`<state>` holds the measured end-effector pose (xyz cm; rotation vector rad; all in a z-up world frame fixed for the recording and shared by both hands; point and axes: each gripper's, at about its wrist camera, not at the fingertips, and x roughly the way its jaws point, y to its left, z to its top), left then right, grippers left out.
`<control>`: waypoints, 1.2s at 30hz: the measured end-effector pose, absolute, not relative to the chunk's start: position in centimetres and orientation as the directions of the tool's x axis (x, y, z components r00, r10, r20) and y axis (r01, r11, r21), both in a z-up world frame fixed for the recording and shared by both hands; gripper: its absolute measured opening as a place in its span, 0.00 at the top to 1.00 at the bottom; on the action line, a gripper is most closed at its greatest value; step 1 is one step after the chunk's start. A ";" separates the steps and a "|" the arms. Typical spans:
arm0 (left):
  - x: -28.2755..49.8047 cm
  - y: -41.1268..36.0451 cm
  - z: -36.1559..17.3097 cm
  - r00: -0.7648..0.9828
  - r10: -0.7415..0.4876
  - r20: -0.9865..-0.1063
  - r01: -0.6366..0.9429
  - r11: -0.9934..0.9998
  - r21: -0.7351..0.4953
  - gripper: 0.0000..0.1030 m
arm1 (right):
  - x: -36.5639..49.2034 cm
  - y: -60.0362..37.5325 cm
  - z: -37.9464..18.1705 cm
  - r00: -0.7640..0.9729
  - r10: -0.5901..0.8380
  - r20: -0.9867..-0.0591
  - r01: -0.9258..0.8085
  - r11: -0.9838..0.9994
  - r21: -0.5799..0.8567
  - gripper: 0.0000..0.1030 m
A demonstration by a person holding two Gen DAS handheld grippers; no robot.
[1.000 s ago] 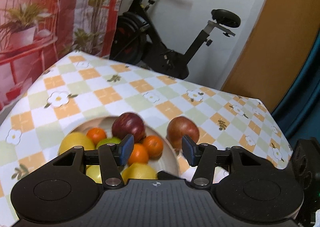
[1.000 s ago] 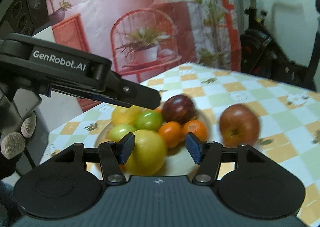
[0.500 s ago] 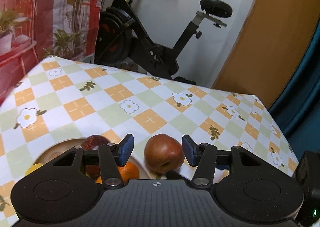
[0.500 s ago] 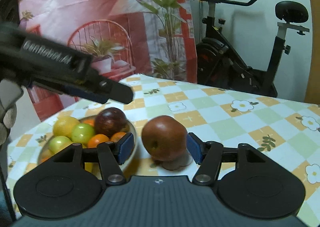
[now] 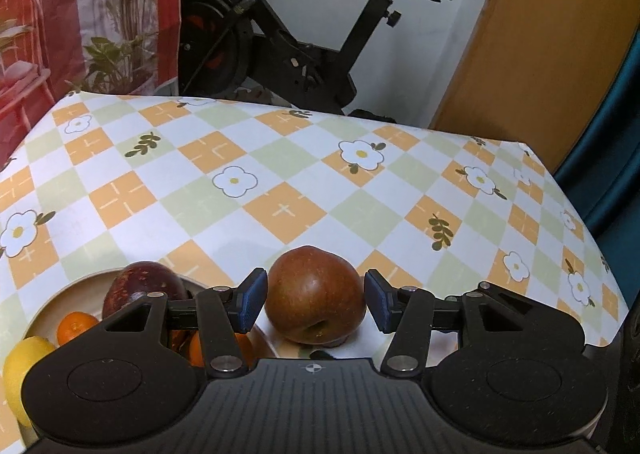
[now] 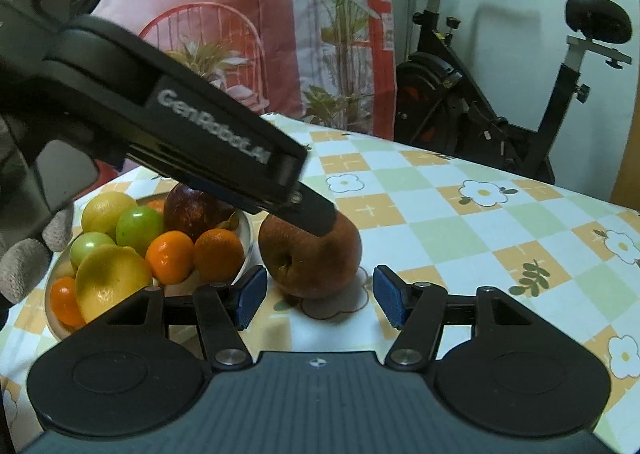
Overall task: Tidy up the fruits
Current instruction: 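Move the right gripper to the red apple on the tablecloth, then close the right gripper around the red apple and lift it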
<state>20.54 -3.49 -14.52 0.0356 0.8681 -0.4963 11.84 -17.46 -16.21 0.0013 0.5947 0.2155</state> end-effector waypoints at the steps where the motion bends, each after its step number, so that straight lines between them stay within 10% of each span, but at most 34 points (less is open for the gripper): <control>1: 20.7 -3.7 -14.6 0.539 -0.400 -0.741 0.431 0.887 -0.166 0.47 | 11.9 -17.4 -16.3 0.805 0.204 -0.557 -0.206 0.977 0.059 0.40; 36: 23.0 -4.2 -15.5 0.522 -0.464 -0.716 0.440 0.865 -0.240 0.40 | 16.0 -18.1 -17.6 0.824 0.199 -0.530 -0.214 0.976 0.035 0.38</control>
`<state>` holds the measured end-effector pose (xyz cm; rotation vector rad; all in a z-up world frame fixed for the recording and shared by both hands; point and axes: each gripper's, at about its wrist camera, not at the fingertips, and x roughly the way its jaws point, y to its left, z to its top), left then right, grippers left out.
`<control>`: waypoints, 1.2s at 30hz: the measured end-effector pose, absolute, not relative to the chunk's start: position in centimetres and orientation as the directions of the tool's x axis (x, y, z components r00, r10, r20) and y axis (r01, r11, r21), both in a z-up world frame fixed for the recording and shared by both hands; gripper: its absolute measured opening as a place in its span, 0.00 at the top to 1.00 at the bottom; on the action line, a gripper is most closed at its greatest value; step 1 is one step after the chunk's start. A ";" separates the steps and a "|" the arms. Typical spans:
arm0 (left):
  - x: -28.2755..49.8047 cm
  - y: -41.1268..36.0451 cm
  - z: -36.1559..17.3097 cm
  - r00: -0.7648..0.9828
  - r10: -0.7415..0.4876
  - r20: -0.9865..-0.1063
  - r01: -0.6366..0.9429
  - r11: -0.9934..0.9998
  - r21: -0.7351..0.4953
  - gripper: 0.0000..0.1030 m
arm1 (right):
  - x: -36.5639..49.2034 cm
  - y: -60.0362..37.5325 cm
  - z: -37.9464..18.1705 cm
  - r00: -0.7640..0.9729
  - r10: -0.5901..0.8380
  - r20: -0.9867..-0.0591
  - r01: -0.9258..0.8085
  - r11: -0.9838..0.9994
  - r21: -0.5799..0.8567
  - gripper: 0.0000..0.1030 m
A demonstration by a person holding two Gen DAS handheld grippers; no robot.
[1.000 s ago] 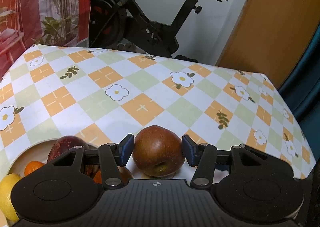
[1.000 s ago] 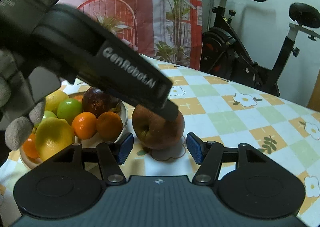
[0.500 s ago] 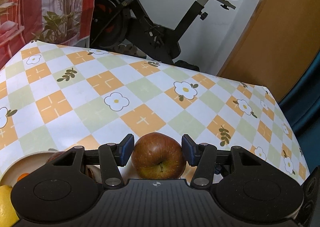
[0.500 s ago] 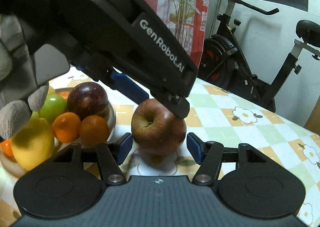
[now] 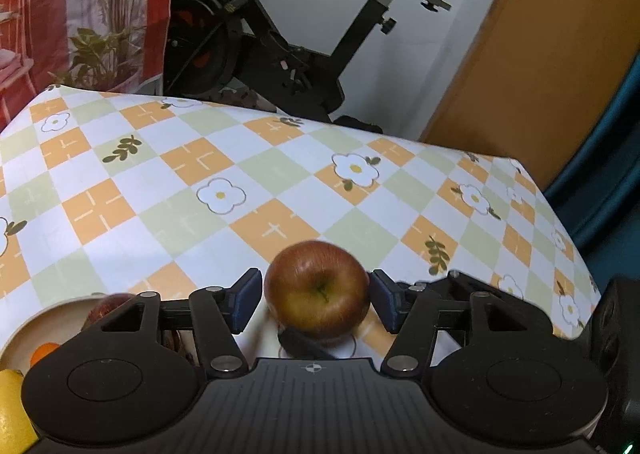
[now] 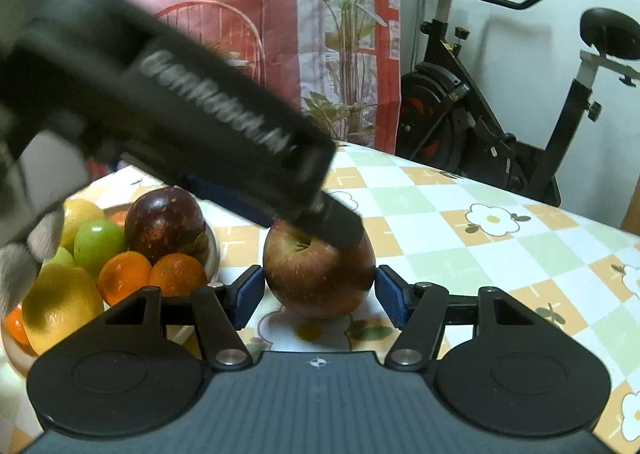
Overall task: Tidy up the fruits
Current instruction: 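Close the right gripper around the red apple and lift it, then carry the red apple over the plate with the right gripper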
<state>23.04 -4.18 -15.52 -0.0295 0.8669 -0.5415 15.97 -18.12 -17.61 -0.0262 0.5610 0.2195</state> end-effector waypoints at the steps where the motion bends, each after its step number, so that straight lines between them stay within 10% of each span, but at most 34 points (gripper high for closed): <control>1: 23.0 -4.2 -15.7 0.518 -0.464 -0.719 0.444 0.864 -0.237 0.40 | 16.0 -18.3 -17.6 0.824 0.203 -0.529 -0.210 0.976 0.048 0.38; 36: 16.8 1.6 -10.0 0.554 -0.477 -0.682 0.463 0.858 -0.223 0.41 | 11.3 -14.3 -12.1 0.825 0.277 -0.493 -0.237 0.961 0.143 0.39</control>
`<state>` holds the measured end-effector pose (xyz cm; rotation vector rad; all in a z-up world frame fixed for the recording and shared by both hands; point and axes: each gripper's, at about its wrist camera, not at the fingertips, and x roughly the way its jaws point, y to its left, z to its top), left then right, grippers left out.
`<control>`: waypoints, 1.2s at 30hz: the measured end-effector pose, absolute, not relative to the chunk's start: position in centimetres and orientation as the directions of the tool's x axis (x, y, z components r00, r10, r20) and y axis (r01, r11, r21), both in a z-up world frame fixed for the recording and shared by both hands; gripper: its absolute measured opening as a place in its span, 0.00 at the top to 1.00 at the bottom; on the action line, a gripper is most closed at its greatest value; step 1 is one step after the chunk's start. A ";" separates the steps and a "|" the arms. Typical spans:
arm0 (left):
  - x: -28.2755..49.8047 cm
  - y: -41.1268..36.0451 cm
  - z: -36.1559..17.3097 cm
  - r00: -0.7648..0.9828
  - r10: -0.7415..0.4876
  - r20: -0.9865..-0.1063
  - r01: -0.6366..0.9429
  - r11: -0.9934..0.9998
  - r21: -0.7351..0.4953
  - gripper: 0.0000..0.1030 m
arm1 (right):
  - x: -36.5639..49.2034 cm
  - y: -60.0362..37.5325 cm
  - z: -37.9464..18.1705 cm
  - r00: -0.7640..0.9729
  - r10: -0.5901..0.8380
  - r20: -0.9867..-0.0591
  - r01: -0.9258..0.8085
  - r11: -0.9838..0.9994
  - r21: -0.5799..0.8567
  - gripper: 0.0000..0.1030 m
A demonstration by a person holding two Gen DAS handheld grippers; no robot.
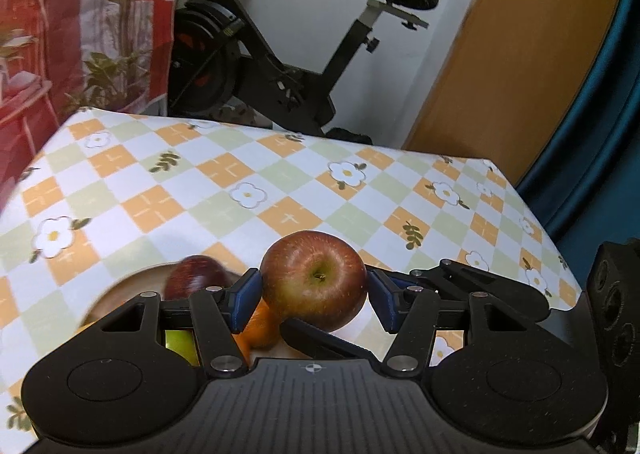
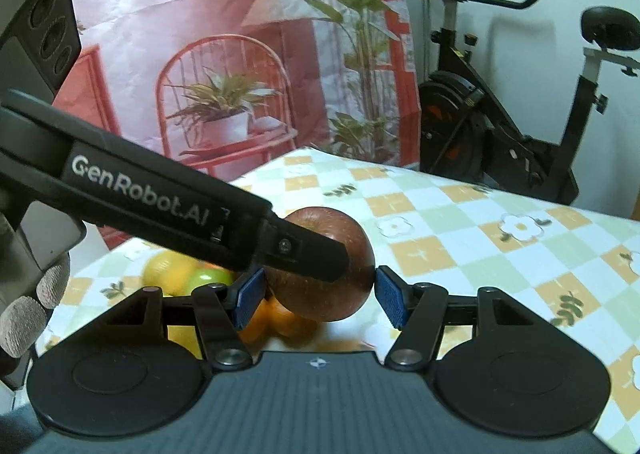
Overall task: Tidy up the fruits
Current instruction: 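Carry the red apple over the plate with the right gripper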
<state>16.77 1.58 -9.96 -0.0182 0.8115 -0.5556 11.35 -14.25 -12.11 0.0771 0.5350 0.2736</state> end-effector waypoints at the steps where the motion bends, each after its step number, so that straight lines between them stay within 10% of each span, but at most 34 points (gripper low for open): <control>1: 16.5 2.0 -9.7 0.559 -0.474 -0.680 0.460 0.860 -0.222 0.41 | 11.3 -13.8 -11.9 0.825 0.287 -0.488 -0.245 0.958 0.148 0.39; 36: 15.5 6.7 -10.2 0.610 -0.345 -0.714 0.320 0.931 -0.176 0.39 | 13.5 -8.0 -12.9 0.726 0.445 -0.524 -0.361 0.895 0.260 0.36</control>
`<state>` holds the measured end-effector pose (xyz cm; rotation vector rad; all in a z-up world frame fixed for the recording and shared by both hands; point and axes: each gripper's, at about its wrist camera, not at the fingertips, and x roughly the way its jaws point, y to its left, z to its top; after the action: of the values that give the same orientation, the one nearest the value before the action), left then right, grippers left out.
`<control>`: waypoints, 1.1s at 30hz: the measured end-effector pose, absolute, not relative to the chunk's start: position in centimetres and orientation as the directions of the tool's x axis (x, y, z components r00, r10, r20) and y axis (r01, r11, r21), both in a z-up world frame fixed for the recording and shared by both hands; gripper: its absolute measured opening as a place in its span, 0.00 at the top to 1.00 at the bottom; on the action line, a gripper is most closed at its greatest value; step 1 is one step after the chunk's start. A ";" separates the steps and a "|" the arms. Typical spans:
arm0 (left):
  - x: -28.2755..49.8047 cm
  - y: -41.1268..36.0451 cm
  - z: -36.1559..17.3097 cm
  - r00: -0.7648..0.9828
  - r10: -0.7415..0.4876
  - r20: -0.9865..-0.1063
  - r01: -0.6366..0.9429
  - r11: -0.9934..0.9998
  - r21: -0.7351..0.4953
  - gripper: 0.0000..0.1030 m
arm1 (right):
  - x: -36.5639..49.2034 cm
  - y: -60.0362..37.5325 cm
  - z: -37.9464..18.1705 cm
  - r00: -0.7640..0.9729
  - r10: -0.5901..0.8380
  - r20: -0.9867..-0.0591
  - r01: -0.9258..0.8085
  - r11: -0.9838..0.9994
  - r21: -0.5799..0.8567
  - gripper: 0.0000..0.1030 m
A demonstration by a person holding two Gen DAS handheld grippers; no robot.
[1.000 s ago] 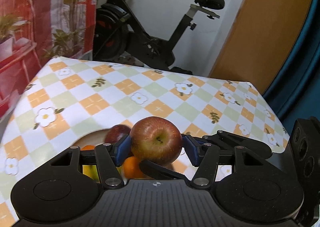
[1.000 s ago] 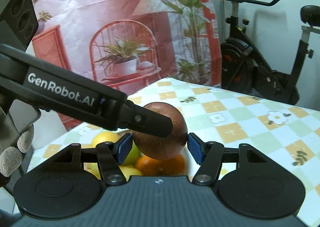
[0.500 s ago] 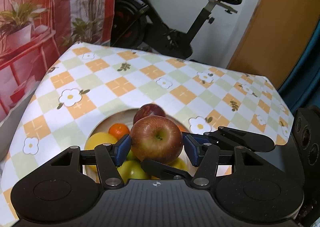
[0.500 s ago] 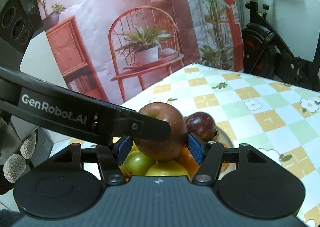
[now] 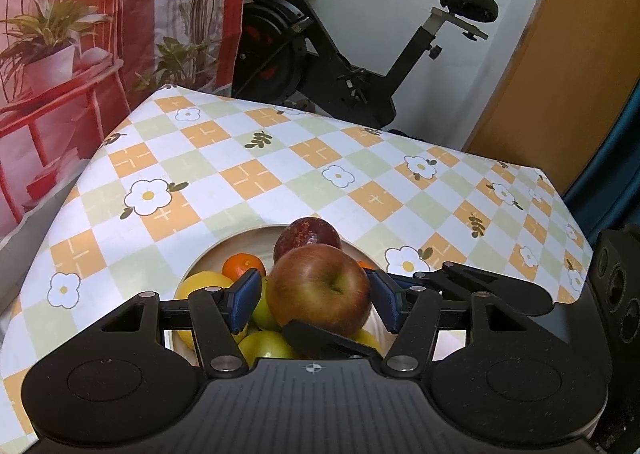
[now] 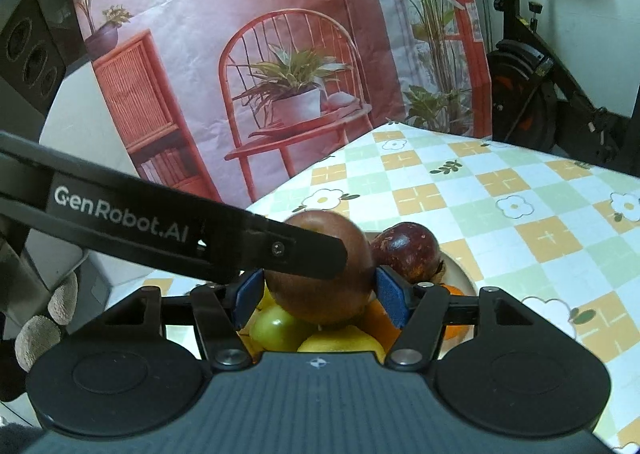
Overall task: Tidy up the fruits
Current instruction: 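Carry the red apple over the plate with the right gripper, then open the right gripper to set the red apple on the plate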
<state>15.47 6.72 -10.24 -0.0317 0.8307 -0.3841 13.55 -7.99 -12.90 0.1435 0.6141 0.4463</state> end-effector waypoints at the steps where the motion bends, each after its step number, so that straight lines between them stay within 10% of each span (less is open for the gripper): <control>1: 15.5 6.7 -10.2 0.612 -0.343 -0.713 0.319 0.932 -0.175 0.38 | 13.5 -8.0 -12.9 0.728 0.438 -0.527 -0.355 0.899 0.256 0.36; 33: 14.9 6.5 -9.6 0.660 -0.299 -0.689 0.290 0.948 -0.134 0.25 | 12.6 -9.3 -12.6 0.762 0.399 -0.510 -0.315 0.917 0.246 0.25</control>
<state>14.89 6.48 -9.57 -0.0124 0.7822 -0.3330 12.65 -9.35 -12.56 0.1487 0.5868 0.3897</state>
